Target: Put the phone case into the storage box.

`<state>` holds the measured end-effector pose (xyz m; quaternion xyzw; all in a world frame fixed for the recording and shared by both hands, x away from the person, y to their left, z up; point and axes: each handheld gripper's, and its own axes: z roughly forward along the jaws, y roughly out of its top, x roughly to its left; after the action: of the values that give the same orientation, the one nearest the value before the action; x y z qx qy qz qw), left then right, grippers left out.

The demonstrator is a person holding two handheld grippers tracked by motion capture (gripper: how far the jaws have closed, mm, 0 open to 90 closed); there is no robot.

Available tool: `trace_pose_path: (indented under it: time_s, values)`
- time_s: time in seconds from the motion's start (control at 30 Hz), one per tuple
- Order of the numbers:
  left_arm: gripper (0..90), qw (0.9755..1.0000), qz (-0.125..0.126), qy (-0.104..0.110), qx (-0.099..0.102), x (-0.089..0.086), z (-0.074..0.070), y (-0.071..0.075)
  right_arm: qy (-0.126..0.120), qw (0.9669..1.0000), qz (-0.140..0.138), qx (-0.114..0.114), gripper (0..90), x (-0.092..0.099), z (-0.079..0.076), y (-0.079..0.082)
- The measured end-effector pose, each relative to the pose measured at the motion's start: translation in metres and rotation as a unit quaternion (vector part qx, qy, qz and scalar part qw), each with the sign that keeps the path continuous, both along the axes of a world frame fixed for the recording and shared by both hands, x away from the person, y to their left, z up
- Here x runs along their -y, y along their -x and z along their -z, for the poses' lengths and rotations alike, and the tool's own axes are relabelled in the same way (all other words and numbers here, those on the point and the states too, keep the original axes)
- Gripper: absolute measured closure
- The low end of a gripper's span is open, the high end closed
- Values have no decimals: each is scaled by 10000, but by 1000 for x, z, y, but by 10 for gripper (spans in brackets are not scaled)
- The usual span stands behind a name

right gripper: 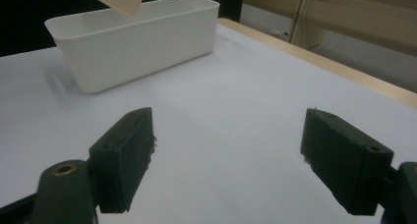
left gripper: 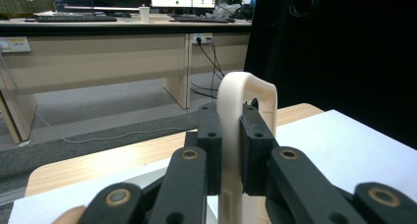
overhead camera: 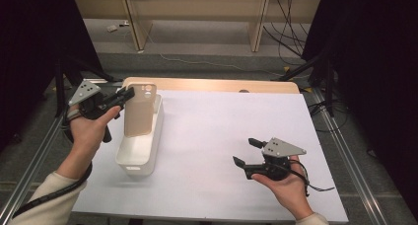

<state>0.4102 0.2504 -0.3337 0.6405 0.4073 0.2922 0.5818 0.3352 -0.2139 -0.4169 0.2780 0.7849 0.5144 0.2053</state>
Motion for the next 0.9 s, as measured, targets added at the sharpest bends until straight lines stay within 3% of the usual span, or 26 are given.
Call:
trace_pose_path:
  time_s: [0.23, 0.77, 0.8, 0.87, 0.9]
  values:
    - [813, 10000, -64, 6, -6, -3, 2, -4, 61, 10000, 38, -43, 217, 0, 0, 1]
    - [813, 9998, -138, -67, 94, -8, 3, -13, -78, 10000, 39, 24, 217, 1, 0, 3]
    - [813, 9998, -137, -71, 93, -8, 3, -14, -170, 9998, 35, 57, 217, 0, 1, 3]
    - [813, 9998, -148, -69, 99, -9, 4, -15, -49, 10000, 70, 2, 219, 3, 0, 5]
    - [813, 9998, -155, -78, 102, -9, 4, -16, -192, 9998, 20, 20, 219, 1, 1, 4]
